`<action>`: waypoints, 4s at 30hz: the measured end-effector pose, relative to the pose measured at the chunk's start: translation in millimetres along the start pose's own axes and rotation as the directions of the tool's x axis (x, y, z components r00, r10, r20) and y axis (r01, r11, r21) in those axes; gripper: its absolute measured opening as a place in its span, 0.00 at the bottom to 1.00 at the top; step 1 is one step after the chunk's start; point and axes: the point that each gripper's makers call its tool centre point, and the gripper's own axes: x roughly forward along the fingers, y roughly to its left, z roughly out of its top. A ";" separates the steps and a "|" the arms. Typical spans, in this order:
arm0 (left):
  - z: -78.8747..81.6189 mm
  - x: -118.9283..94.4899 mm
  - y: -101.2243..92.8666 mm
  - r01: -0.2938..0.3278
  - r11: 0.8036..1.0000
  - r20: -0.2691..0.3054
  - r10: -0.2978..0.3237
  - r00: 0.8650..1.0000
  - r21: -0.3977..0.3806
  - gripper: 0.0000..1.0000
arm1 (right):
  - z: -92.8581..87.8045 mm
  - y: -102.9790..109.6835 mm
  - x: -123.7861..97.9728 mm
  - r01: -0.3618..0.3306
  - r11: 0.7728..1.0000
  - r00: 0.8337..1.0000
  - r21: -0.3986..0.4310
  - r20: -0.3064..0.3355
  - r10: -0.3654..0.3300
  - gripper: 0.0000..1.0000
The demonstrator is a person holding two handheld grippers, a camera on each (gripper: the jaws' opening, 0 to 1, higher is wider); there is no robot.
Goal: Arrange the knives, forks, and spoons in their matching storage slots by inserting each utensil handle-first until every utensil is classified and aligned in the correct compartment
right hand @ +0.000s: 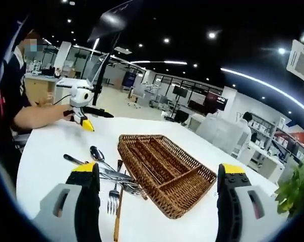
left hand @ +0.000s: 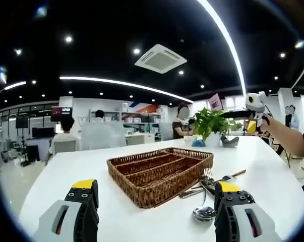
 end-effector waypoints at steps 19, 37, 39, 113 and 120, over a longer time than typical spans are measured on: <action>-2.7 1.5 1.5 -0.002 1.000 -0.009 0.002 1.000 0.006 1.00 | -13.9 21.0 21.6 -0.101 0.988 0.993 -0.114 -0.074 0.092 1.00; -2.0 1.2 1.3 -0.003 1.000 -0.008 0.003 1.000 0.009 1.00 | -16.8 32.7 34.6 -0.141 0.980 0.987 -0.137 -0.093 0.129 1.00; -1.0 1.1 1.1 -0.002 1.000 -0.005 0.002 1.000 0.006 1.00 | -19.5 34.7 35.3 -0.145 0.979 0.986 -0.145 -0.104 0.131 1.00; -1.3 1.5 1.9 -0.006 1.000 -0.005 0.006 1.000 0.001 1.00 | -17.7 30.3 26.1 -0.124 0.982 0.990 -0.143 -0.091 0.112 1.00; -2.2 1.3 2.5 -0.008 1.000 -0.007 0.008 1.000 0.001 1.00 | -18.7 30.4 25.6 -0.124 0.982 0.990 -0.140 -0.090 0.112 1.00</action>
